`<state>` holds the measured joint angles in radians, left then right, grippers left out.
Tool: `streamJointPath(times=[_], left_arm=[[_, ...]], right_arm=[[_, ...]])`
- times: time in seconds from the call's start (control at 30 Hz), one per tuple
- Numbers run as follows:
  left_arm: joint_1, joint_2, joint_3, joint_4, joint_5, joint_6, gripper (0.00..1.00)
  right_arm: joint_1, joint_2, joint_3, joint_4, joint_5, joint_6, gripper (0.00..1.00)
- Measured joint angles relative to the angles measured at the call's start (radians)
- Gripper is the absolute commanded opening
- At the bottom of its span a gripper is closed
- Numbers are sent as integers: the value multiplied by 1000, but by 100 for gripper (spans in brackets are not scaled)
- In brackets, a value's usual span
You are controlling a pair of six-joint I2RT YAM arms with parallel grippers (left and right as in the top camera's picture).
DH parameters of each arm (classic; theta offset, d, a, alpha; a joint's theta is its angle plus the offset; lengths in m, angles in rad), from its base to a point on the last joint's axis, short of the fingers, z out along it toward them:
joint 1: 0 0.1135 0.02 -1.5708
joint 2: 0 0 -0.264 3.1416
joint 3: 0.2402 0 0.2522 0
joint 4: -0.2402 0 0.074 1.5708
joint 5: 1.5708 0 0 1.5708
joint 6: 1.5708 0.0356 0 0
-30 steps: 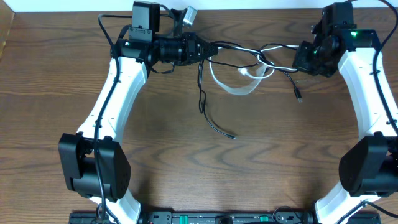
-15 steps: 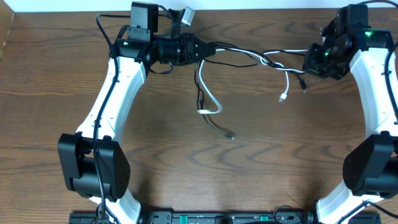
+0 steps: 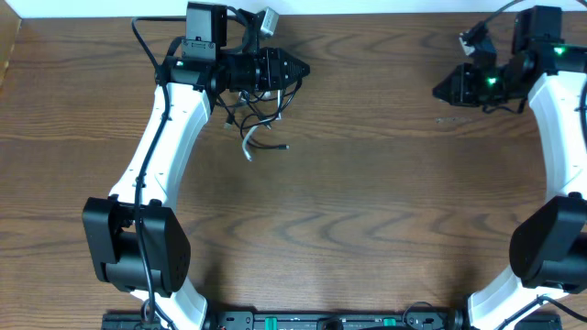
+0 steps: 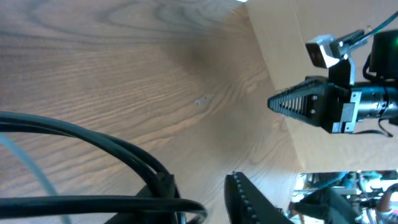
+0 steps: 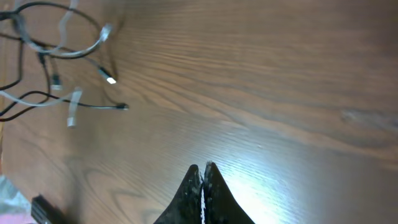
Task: Untangle cables
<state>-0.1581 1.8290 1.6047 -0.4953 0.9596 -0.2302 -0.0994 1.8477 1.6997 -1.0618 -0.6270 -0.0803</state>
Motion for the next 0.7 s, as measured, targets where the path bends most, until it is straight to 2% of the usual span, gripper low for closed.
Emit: streamJointPath(times=[0.03, 0.13, 0.17, 0.23, 0.27, 0.3, 0.5, 0.7], left_arm=[[0, 0, 0, 0, 5, -1, 27], [0, 0, 0, 5, 33, -1, 26], [-1, 0, 0, 6, 57, -1, 29], [-3, 0, 0, 16, 97, -2, 49], [-9, 0, 0, 23, 120, 0, 75], [-14, 0, 0, 26, 135, -2, 93], [-90, 0, 0, 27, 157, 0, 94], [-104, 0, 0, 23, 134, -21, 94]], right_arm=[[13, 0, 0, 7, -8, -5, 16], [80, 0, 0, 47, -26, -14, 31], [101, 0, 0, 56, -31, -11, 35], [117, 0, 0, 71, -29, -1, 41], [118, 0, 0, 79, -23, 15, 42], [117, 0, 0, 86, -17, 33, 43], [115, 0, 0, 101, 41, 121, 45], [151, 0, 0, 103, 120, 166, 47]])
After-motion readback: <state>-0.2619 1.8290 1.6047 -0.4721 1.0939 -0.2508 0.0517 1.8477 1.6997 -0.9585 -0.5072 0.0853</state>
